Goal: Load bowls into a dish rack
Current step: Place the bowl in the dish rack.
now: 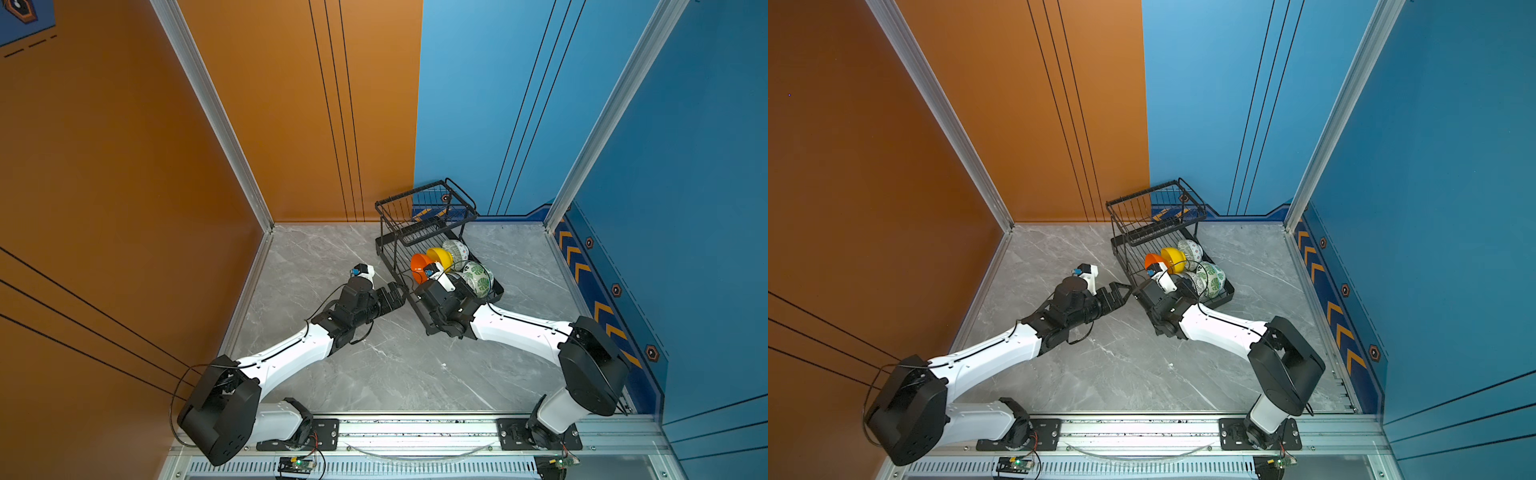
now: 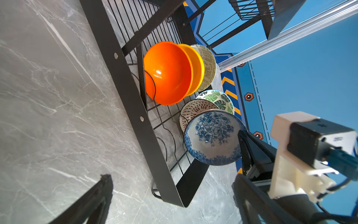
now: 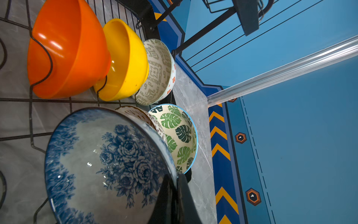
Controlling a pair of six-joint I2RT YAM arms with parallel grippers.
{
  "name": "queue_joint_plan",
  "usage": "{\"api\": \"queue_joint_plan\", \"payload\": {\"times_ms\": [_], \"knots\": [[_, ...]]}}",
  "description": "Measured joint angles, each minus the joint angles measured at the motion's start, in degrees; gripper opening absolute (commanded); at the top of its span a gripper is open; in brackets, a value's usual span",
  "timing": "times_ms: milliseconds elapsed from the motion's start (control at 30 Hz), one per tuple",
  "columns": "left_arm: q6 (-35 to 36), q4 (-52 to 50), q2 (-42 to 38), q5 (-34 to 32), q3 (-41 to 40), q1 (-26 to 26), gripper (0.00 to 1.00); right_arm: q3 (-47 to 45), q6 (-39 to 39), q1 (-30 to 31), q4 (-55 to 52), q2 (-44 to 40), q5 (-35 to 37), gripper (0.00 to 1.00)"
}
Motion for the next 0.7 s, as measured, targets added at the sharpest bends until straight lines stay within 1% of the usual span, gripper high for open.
{"api": "queue_joint_plan", "payload": {"times_ms": [467,700], "knots": [[-0.4,0.3,1.3,1.7,0.0,1.9,0.98,-1.0,-10.4,0.3,11.1,6.8,5.1,0.0],[-0.6,0.3,1.9,2.3,-0.1,2.6,0.98,-2.6,-14.4,1.1,15.3,8.5,6.8,0.0]]}}
